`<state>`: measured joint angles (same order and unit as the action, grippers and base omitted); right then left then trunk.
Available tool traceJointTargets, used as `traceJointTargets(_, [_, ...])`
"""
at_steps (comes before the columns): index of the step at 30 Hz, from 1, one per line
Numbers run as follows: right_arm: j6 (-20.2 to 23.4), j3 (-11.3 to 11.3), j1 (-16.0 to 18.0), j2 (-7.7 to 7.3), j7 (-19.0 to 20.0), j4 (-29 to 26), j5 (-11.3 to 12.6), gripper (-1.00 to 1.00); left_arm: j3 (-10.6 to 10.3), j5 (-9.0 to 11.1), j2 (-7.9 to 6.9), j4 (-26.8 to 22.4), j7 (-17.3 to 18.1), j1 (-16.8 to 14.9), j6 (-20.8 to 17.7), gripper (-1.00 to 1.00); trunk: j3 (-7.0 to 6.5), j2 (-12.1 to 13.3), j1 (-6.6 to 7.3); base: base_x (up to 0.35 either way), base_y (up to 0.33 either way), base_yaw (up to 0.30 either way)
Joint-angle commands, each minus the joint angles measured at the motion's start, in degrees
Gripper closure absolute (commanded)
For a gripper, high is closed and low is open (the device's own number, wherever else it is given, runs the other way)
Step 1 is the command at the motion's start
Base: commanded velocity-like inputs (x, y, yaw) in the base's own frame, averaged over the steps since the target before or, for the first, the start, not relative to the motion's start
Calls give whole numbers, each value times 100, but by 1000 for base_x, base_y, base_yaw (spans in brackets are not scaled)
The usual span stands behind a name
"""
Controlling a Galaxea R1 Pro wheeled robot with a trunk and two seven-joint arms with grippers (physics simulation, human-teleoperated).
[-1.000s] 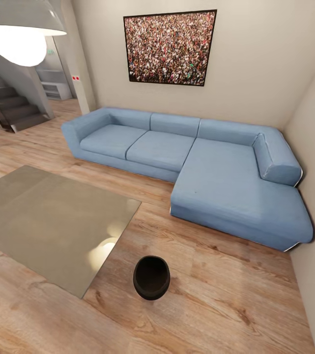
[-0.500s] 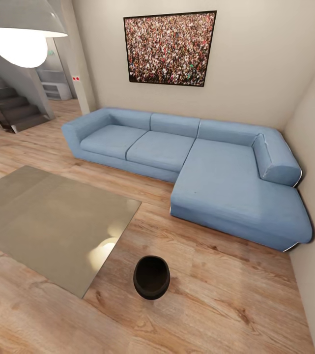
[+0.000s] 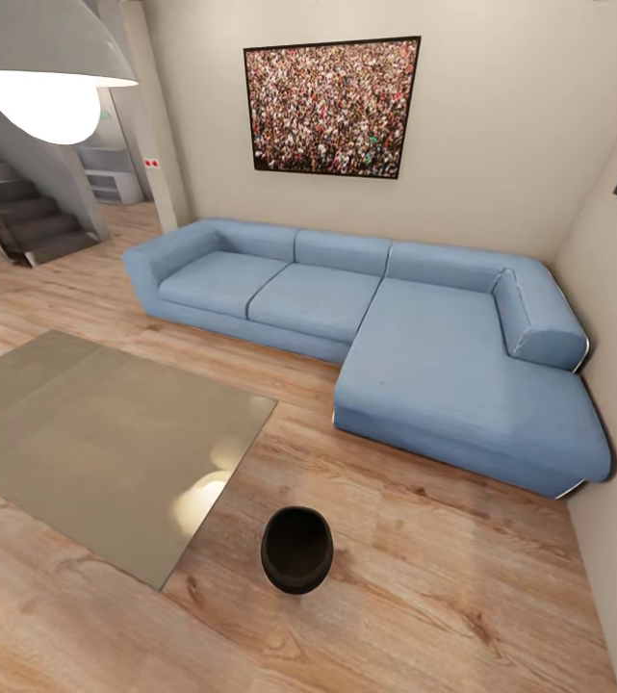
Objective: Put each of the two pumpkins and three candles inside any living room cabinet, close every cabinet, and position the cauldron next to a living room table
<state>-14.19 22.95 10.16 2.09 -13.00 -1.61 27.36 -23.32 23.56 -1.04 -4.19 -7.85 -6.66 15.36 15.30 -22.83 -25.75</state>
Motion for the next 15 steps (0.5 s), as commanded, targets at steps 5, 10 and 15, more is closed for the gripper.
traceJointTargets(5, [-16,51,3,2,-18,3,47,-100,-50,35,-1,-3,-24,-2,11,-100,-36,-9,-3,0,0,0])
traceJointTargets(10, [-17,52,3,2,-18,3,48,-100,-50,30,-1,-3,-24,-2,11,-100,-82,-9,-3,0,0,0])
traceJointTargets(15, [-15,52,3,2,-18,3,46,-100,-50,27,-1,-3,-24,-2,11,-100,-127,-9,-3,0,0,0])
